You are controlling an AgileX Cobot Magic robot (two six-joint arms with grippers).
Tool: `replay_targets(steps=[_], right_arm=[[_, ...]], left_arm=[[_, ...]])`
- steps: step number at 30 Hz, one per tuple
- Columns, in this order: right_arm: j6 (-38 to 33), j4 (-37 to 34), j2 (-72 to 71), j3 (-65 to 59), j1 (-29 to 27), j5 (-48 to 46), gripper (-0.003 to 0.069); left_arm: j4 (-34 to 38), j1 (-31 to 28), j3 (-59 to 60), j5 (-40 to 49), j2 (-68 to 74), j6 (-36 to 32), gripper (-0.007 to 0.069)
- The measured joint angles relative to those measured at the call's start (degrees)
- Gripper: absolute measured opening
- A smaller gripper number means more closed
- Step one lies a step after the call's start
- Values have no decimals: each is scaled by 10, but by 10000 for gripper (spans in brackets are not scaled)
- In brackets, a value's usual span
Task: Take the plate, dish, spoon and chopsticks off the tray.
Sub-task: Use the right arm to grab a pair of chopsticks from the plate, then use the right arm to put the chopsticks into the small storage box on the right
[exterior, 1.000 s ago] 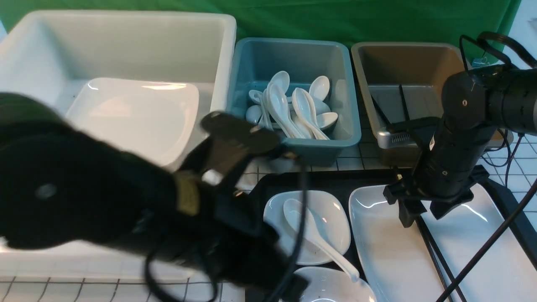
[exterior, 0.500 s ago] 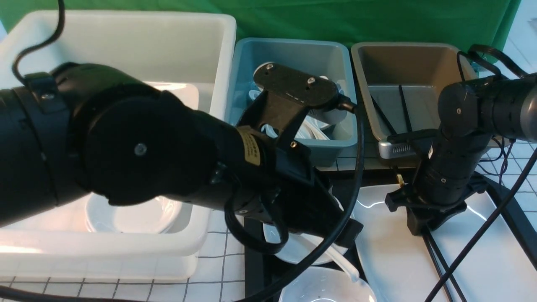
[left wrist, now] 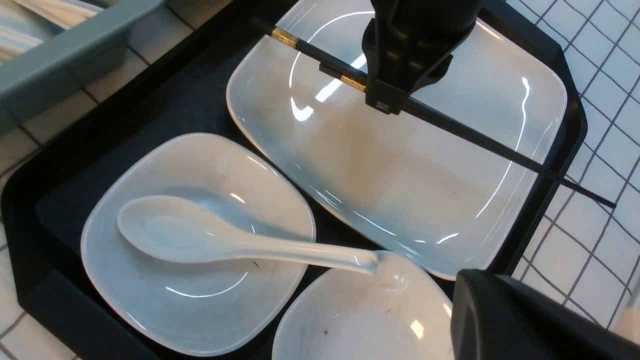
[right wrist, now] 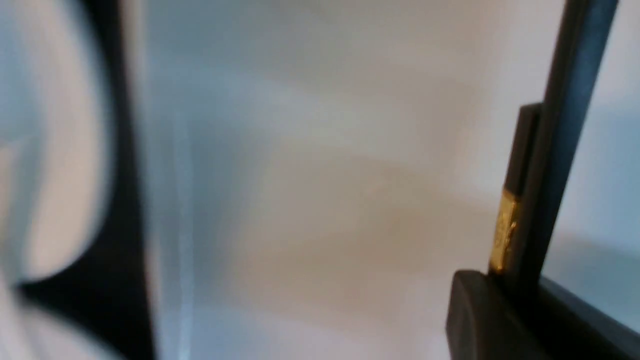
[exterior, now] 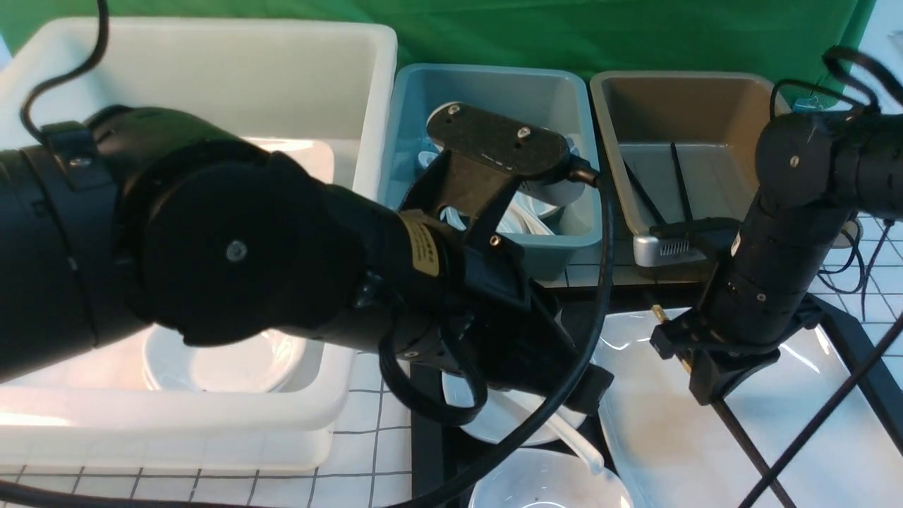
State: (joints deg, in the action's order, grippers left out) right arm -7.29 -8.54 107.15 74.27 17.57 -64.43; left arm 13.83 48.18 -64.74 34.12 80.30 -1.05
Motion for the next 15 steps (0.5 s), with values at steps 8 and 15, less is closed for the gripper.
replay_targets(steps=[8, 15], right_arm=[[-37, -42, -50, 0, 7, -45, 56], [-78, -119, -75, 2, 7, -49, 56]], left_arm=[[12, 0, 0, -28, 0, 0, -3], [16, 0, 0, -53, 0, 0, -3]])
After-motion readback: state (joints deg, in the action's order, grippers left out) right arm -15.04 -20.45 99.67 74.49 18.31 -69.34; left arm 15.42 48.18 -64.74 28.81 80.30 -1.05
